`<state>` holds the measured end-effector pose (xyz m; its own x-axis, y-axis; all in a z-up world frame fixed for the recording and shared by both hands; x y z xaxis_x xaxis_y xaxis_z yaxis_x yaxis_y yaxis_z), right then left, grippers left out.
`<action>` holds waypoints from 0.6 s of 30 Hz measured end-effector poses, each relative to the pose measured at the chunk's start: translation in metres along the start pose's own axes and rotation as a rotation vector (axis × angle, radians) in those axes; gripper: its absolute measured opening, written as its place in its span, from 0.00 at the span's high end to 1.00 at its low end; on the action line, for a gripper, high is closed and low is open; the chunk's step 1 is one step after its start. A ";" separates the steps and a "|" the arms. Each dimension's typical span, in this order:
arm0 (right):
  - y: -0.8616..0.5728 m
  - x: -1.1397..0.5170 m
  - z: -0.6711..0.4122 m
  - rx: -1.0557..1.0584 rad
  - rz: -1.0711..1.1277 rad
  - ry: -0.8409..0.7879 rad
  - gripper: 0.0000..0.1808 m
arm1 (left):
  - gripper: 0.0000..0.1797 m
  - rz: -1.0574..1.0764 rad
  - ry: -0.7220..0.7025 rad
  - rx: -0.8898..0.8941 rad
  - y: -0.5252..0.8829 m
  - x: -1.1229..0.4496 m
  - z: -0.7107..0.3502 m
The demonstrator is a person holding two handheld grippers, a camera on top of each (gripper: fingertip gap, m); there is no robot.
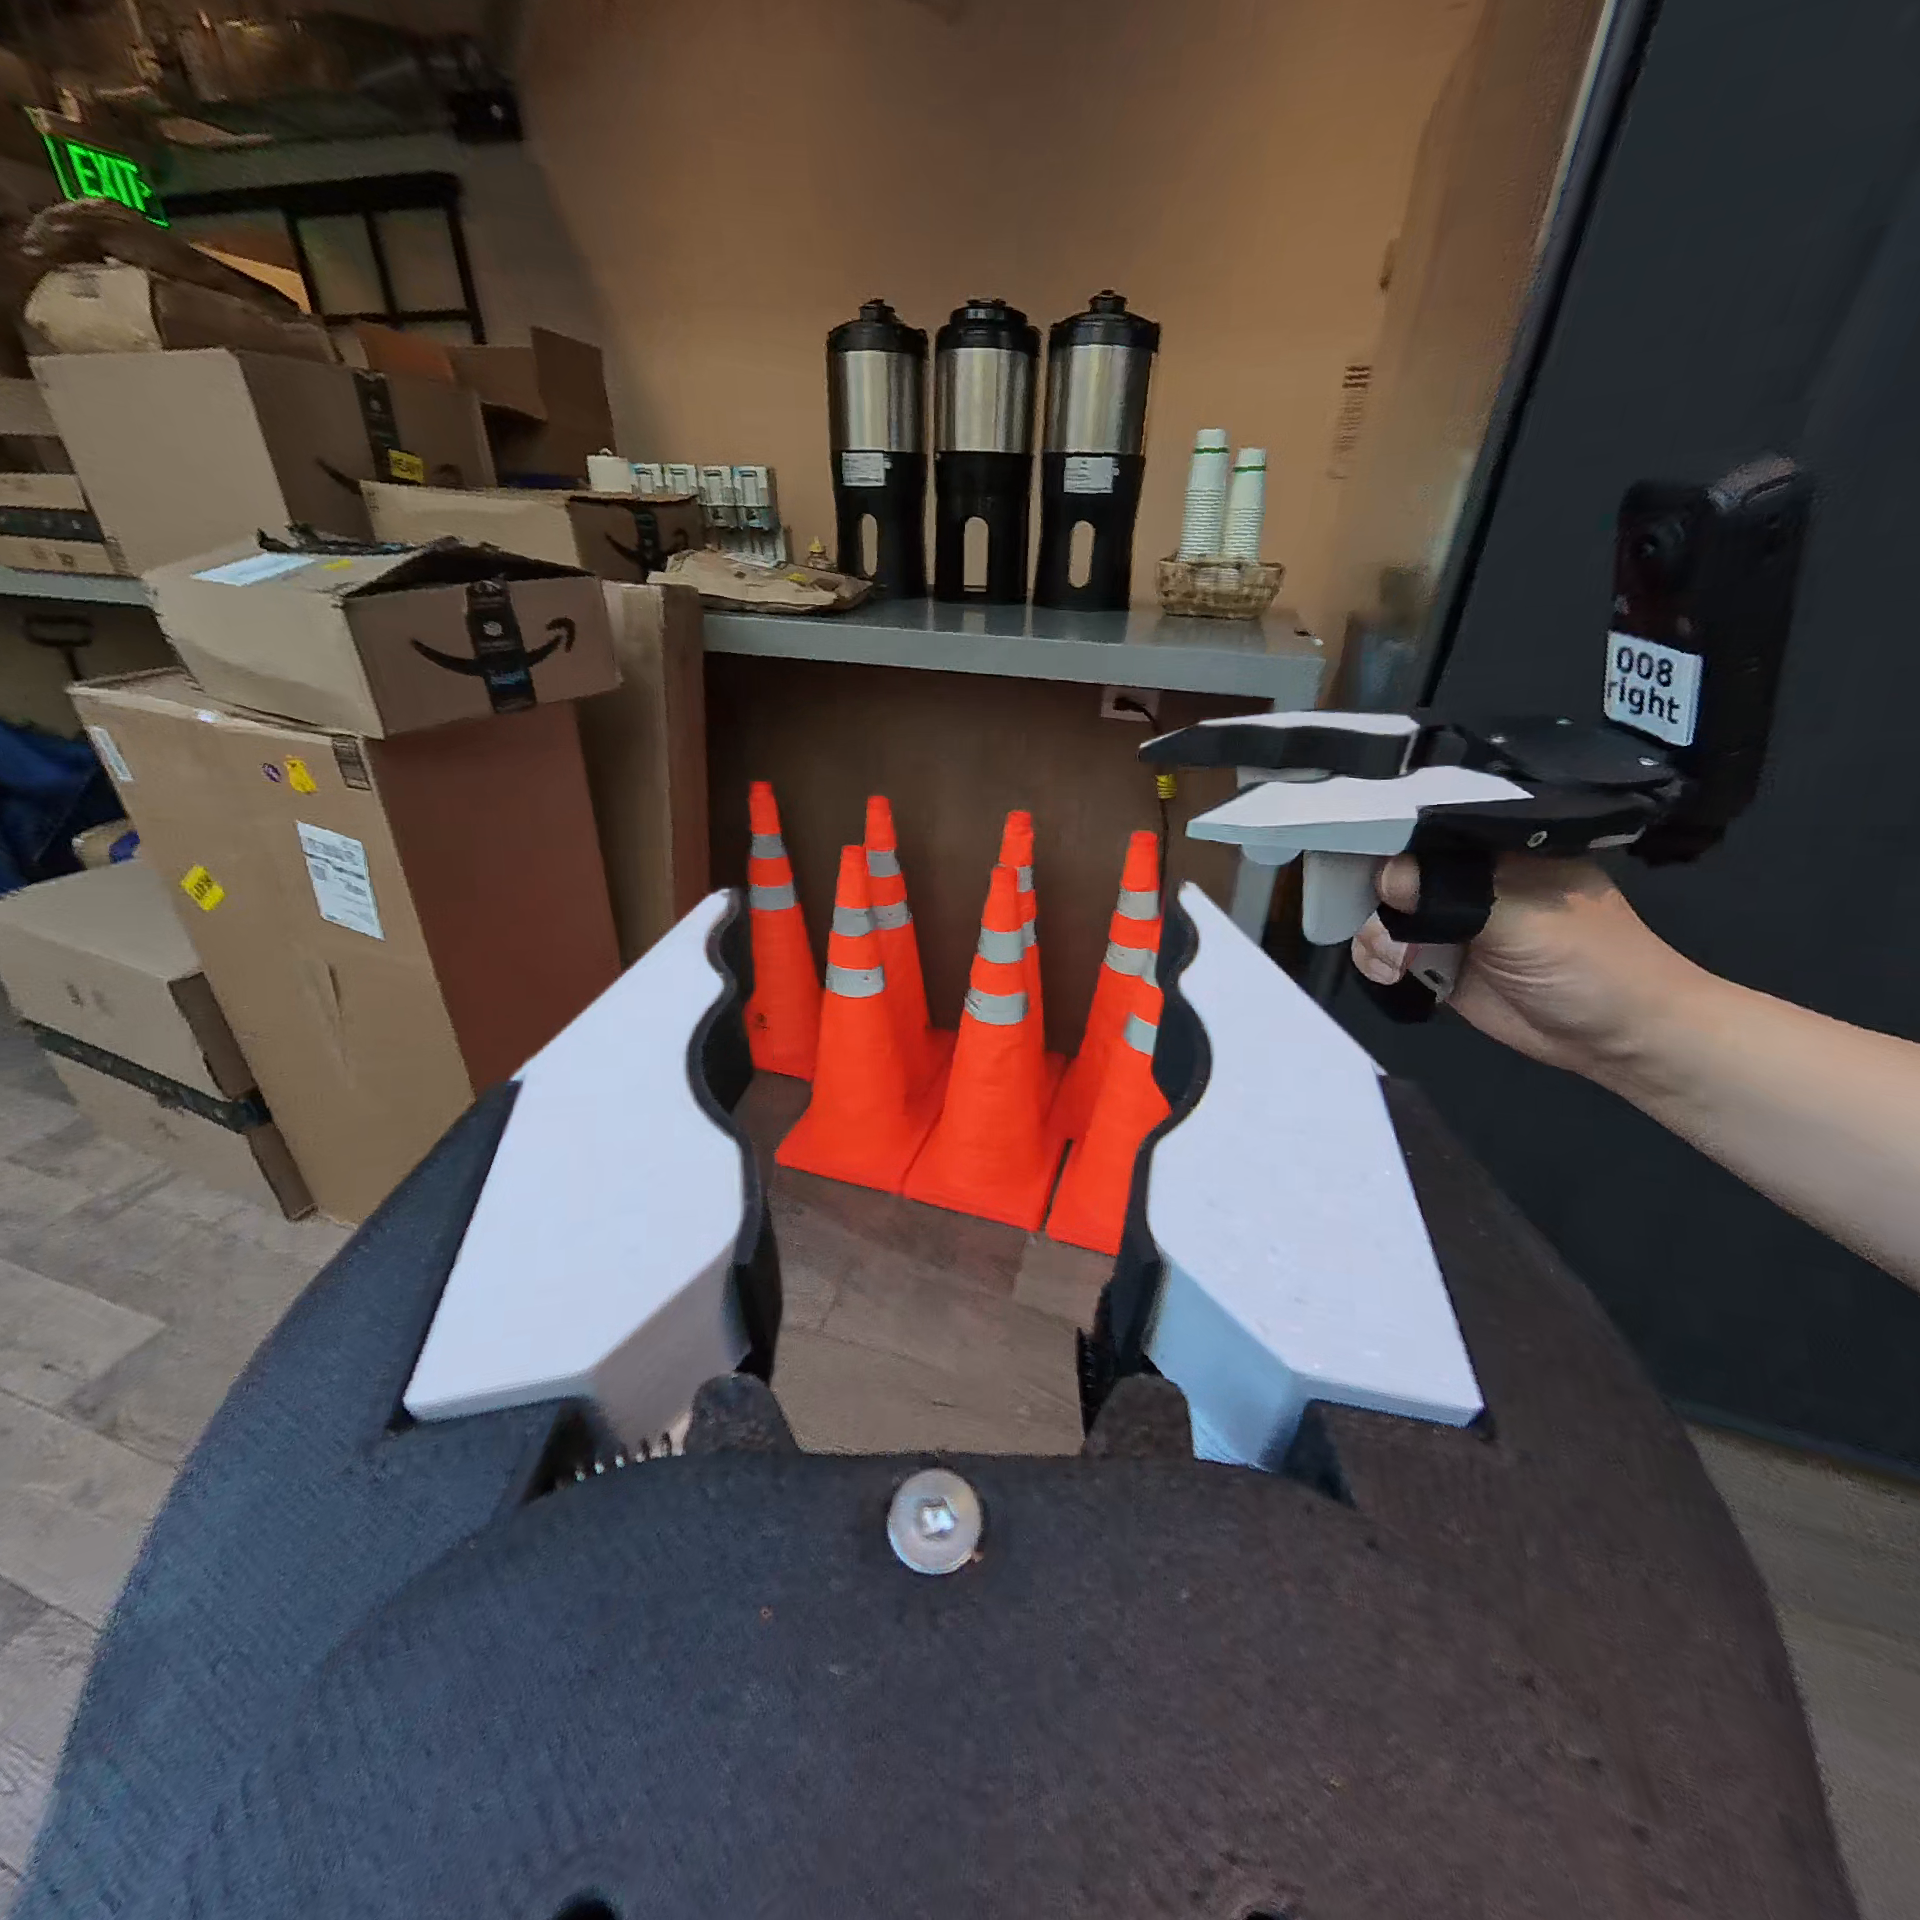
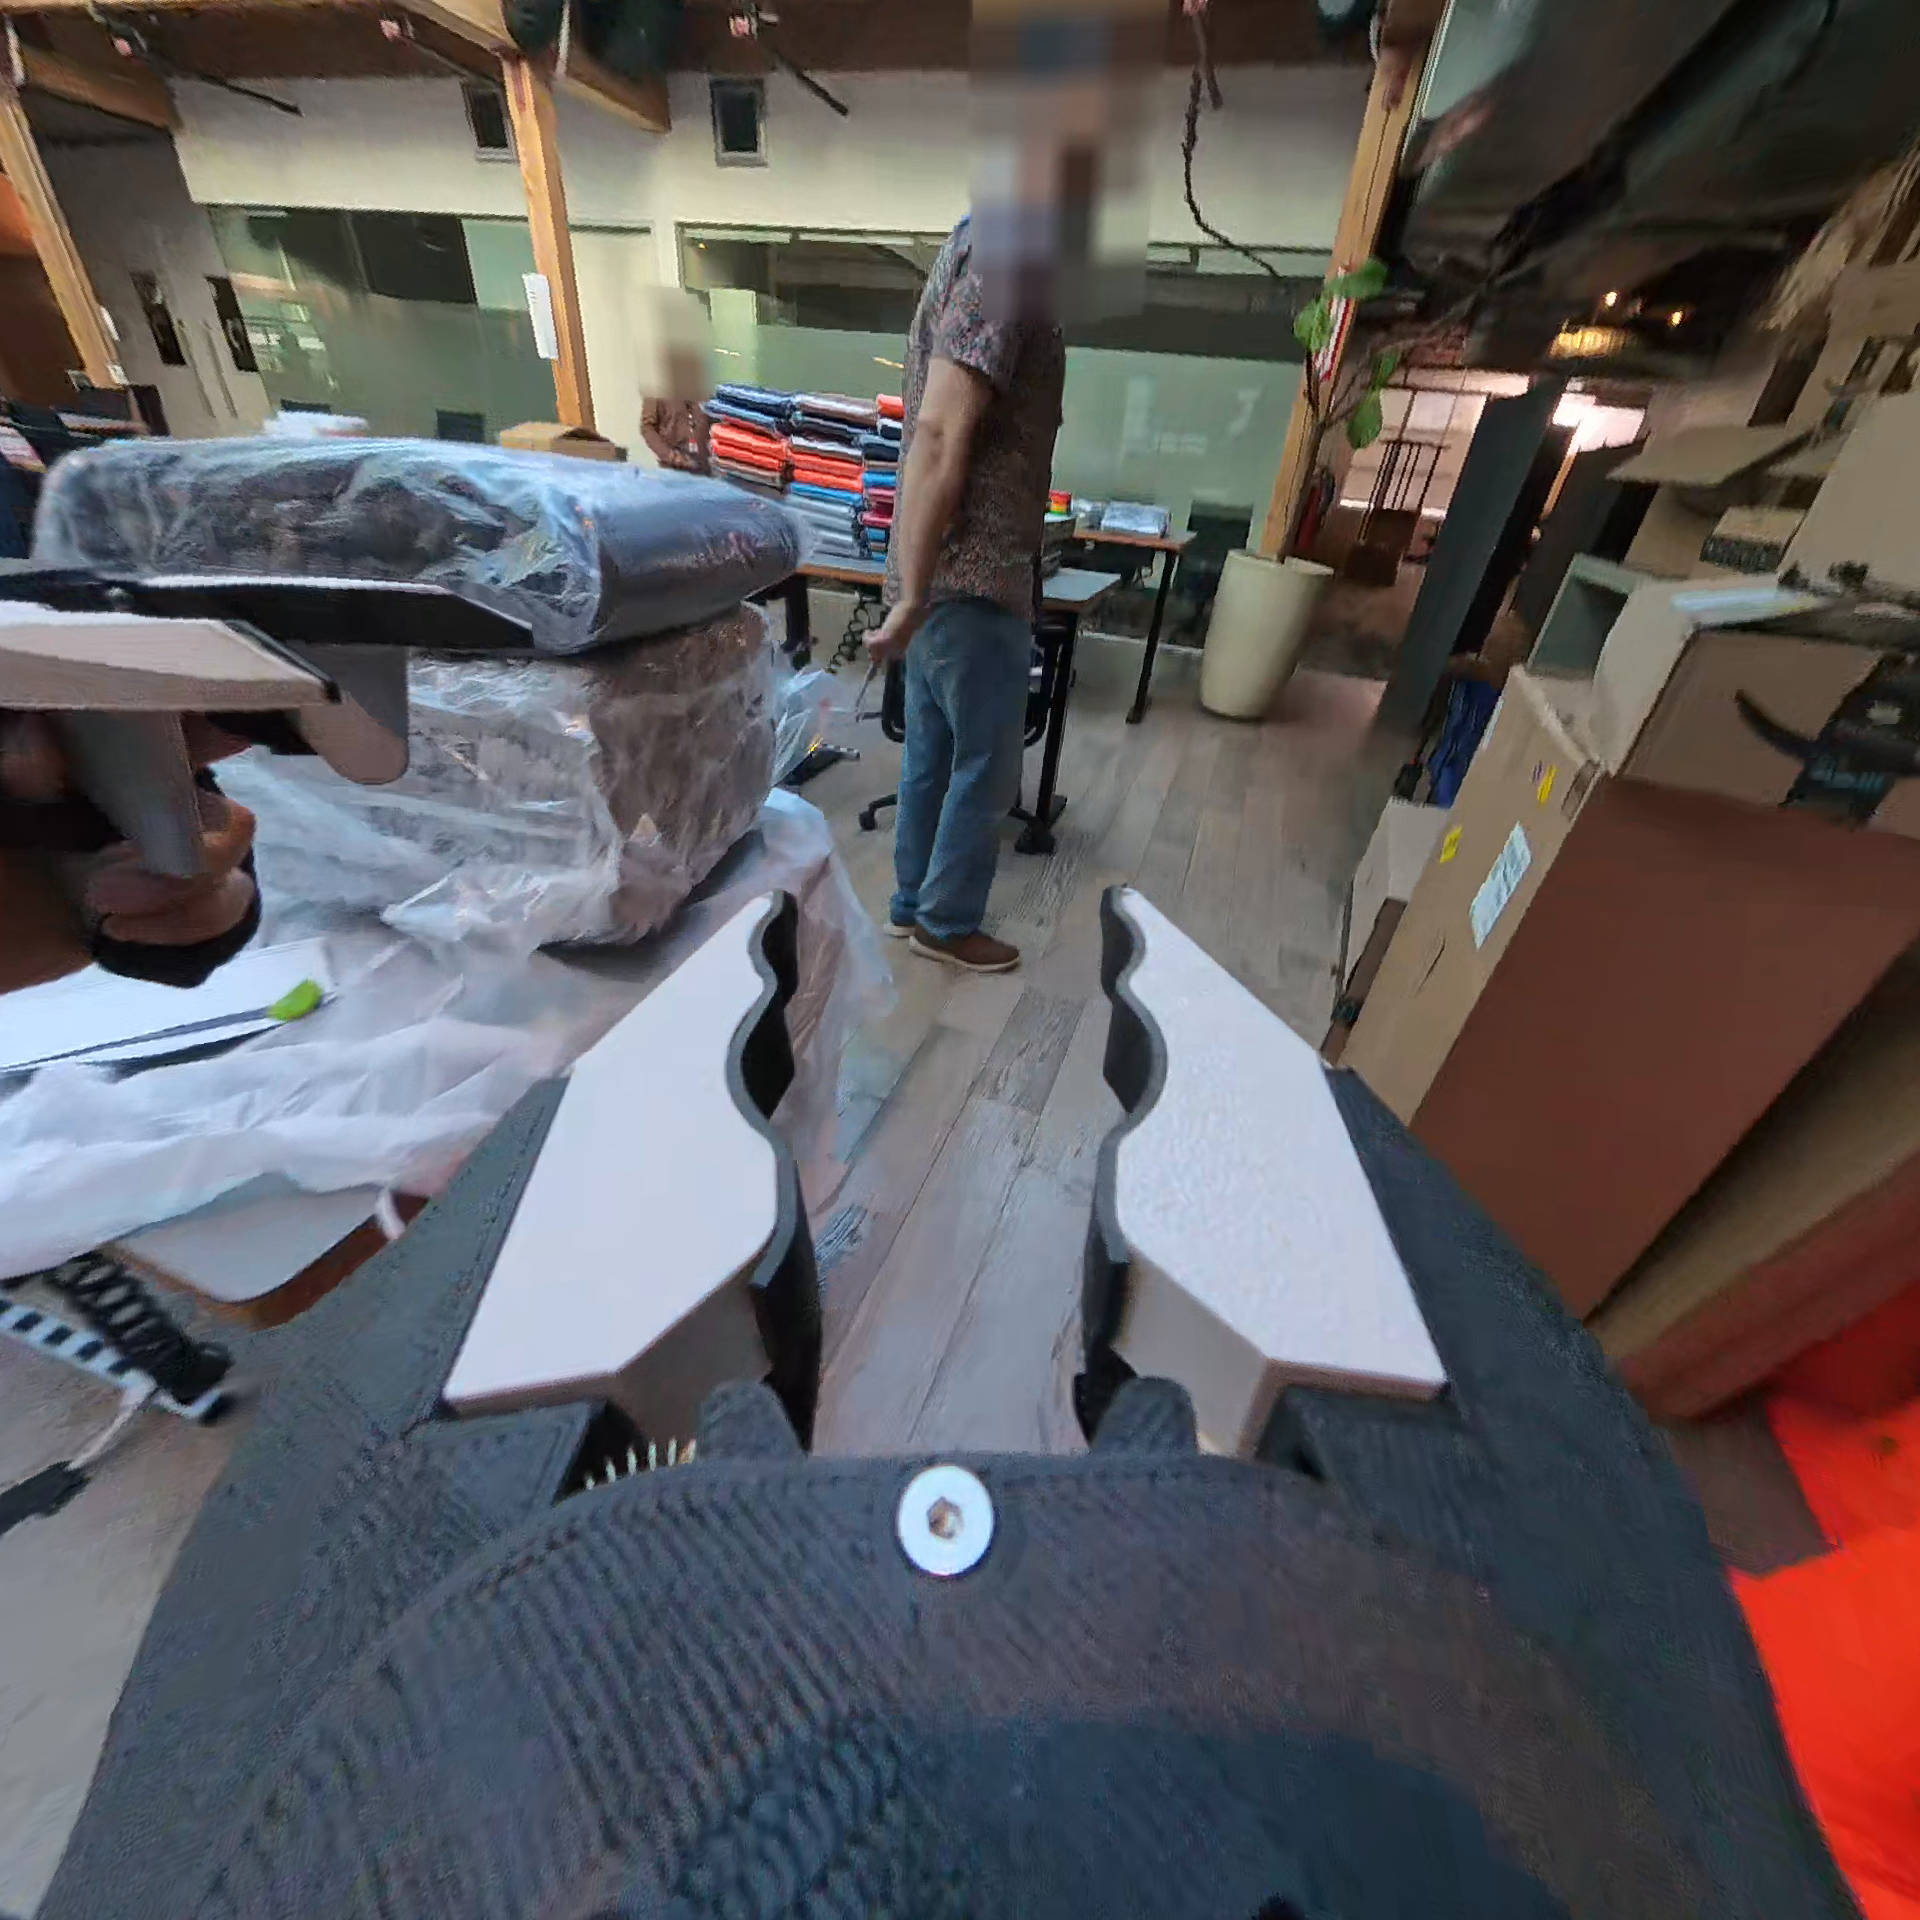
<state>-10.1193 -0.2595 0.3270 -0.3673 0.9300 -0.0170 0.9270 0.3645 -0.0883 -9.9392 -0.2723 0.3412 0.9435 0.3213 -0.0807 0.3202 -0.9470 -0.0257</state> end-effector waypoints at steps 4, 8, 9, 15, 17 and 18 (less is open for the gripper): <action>-0.054 -0.072 -0.011 0.111 0.032 -0.004 0.70 | 0.61 0.026 -0.037 -0.002 0.063 -0.055 -0.009; -0.117 -0.107 0.008 0.115 0.082 0.070 0.72 | 0.61 0.089 -0.027 0.065 0.128 -0.103 -0.008; -0.133 -0.113 0.014 0.106 0.097 0.072 0.73 | 0.61 0.093 -0.033 0.057 0.144 -0.114 -0.008; -0.242 -0.163 0.048 0.082 0.152 0.169 0.74 | 0.61 0.068 -0.009 0.080 0.250 -0.200 0.011; -0.284 -0.194 0.045 0.097 0.154 0.157 0.74 | 0.60 0.049 0.001 0.082 0.288 -0.231 0.017; -0.303 -0.214 0.041 0.101 0.142 0.134 0.74 | 0.60 0.031 -0.004 0.078 0.308 -0.246 0.017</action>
<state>-10.3250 -0.5705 0.3166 -0.2141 0.9722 0.0952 0.9538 0.2291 -0.1943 -10.0745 -0.6431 0.3358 0.9526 0.2917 -0.0864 0.2830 -0.9538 -0.1005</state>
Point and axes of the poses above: each gripper's, where its closed fingertips meet, x back along the fingers, z out of its underside, y = z × x across the jaws, the point moved 3 cm from there along x, back along the fingers, and after that the axes turned 4 degrees about z, right-handed, at the moved point
